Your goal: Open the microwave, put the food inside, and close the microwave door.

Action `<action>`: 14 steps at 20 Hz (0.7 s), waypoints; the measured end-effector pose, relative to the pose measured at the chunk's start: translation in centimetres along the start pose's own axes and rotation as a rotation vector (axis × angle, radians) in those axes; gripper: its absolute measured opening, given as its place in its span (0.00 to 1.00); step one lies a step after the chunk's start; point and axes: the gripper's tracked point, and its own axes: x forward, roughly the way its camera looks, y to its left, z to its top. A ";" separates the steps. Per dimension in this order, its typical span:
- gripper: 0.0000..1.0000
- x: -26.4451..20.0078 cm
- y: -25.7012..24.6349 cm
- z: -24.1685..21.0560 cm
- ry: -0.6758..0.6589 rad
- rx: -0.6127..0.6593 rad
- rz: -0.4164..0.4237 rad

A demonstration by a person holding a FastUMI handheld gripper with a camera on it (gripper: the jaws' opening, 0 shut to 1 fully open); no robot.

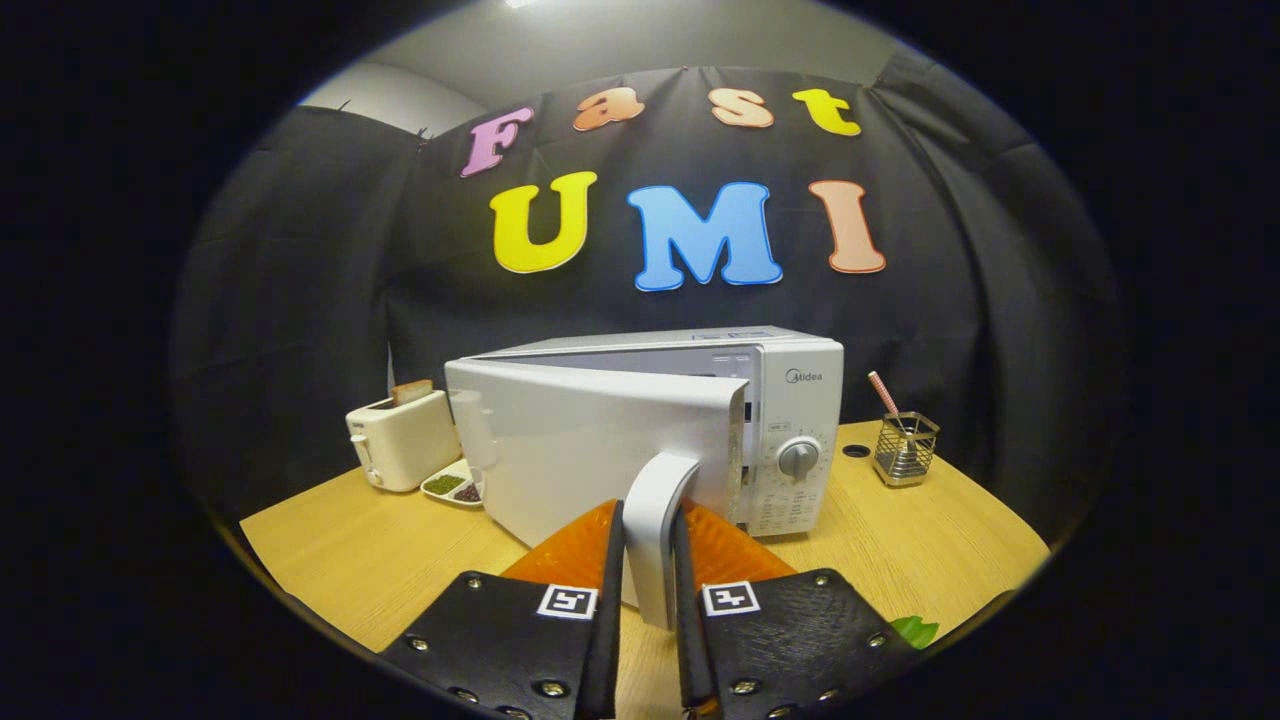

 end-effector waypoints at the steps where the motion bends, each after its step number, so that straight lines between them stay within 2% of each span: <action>1: 0.24 -0.7 0.7 -0.1 -0.005 -0.006 0.022; 5: 0.25 -3.1 4.1 -0.8 -0.022 -0.037 0.109; 14: 0.25 -7.6 11.6 -2.1 -0.033 -0.064 0.235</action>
